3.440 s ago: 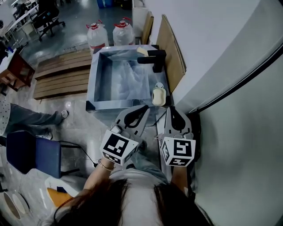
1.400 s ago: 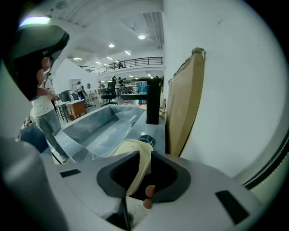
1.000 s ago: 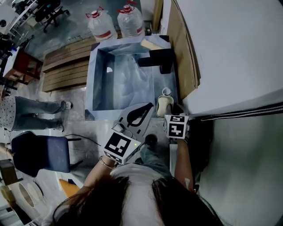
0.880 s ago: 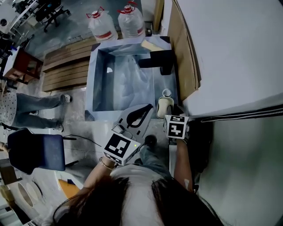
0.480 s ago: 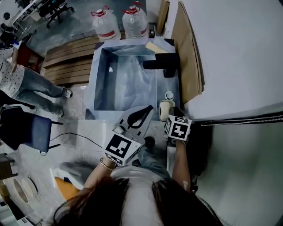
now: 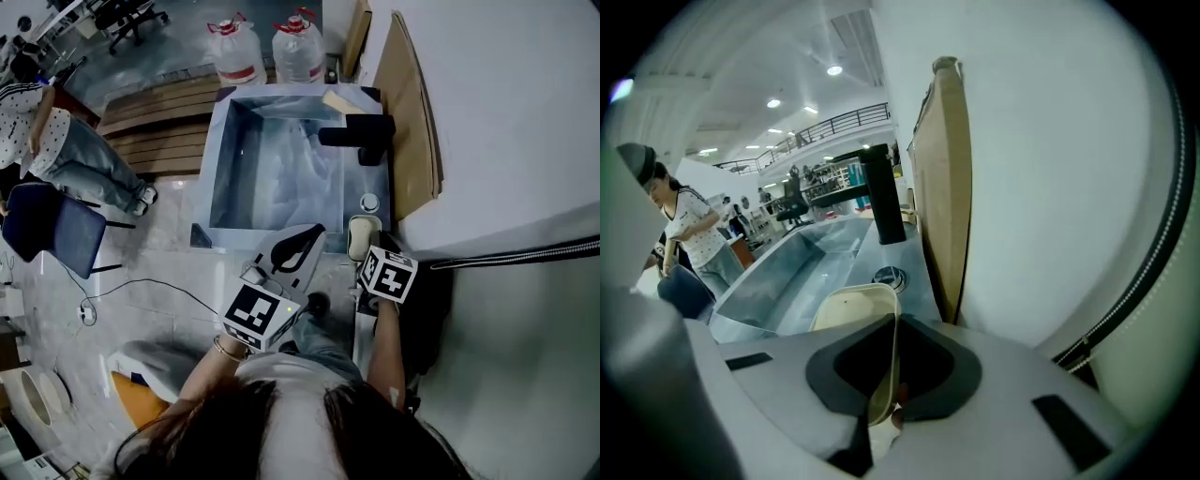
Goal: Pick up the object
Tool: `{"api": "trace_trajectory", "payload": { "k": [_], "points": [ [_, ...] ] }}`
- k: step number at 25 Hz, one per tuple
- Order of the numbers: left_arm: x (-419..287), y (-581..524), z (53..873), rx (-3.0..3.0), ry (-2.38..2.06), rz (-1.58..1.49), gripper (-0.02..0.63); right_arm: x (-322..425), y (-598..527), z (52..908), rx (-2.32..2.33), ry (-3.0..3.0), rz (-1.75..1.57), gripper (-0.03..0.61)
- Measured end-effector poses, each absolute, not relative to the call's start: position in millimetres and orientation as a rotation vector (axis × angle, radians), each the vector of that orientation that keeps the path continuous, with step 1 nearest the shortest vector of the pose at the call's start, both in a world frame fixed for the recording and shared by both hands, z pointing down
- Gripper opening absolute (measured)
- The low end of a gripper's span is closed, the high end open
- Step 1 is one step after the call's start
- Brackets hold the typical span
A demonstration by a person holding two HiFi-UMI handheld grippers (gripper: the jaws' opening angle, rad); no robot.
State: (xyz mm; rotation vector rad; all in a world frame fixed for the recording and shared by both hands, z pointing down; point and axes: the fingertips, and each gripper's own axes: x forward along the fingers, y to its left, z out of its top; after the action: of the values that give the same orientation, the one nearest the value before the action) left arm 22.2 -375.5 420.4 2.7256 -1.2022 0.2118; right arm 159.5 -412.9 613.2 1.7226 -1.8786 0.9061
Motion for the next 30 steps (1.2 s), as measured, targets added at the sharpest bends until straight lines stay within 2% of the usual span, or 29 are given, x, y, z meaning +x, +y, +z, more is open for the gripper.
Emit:
{"api": "trace_trajectory", "payload": {
  "k": [30],
  "points": [
    [-42.2, -285.6, 372.6, 2.764, -1.324, 0.062, 0.009, 108.8, -326.2, 471.7, 1.845, -2.108, 0.792, 0.034]
  ]
}}
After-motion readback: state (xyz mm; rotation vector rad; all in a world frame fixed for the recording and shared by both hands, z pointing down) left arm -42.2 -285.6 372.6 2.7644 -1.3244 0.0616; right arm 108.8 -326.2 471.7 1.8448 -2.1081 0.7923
